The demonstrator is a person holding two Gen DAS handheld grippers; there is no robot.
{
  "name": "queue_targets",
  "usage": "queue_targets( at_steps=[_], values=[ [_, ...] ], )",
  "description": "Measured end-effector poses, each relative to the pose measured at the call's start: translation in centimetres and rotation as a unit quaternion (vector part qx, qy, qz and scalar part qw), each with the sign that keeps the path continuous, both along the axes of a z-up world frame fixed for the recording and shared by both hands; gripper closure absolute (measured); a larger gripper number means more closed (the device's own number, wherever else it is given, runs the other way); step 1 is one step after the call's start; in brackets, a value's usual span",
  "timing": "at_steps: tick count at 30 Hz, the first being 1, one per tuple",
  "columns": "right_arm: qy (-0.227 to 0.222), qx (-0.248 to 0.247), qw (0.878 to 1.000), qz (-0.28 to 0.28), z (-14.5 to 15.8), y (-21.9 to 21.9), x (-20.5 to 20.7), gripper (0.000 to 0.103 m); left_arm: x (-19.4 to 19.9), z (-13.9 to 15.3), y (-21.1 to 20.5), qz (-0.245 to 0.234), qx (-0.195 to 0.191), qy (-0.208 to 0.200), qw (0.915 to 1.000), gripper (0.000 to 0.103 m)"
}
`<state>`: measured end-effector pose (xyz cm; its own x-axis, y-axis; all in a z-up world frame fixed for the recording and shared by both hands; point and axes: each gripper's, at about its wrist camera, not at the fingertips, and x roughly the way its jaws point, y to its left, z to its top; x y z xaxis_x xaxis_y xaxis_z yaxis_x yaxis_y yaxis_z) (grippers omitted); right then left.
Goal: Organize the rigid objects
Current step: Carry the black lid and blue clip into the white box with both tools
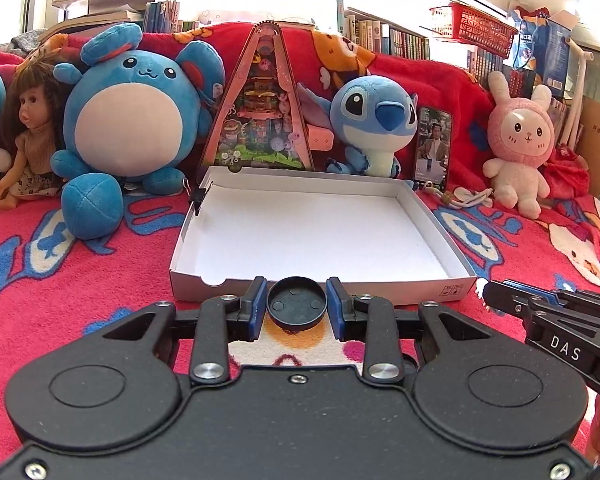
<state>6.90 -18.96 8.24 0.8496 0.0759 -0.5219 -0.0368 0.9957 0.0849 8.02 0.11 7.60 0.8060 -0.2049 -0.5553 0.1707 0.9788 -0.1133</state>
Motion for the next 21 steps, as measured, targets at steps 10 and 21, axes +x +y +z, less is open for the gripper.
queue_targets(
  at_steps=[10, 21],
  values=[
    [-0.008, -0.015, 1.0, 0.018, 0.1, 0.5, 2.1, 0.085, 2.8, -0.1, -0.8, -0.008, -0.006, 0.01, 0.9999, 0.073],
    [0.004, -0.012, 1.0, 0.023, 1.0, 0.2, 6.1, 0.085, 8.5, 0.4, -0.3, -0.002, -0.031, 0.027, 0.9992, 0.073]
  ],
)
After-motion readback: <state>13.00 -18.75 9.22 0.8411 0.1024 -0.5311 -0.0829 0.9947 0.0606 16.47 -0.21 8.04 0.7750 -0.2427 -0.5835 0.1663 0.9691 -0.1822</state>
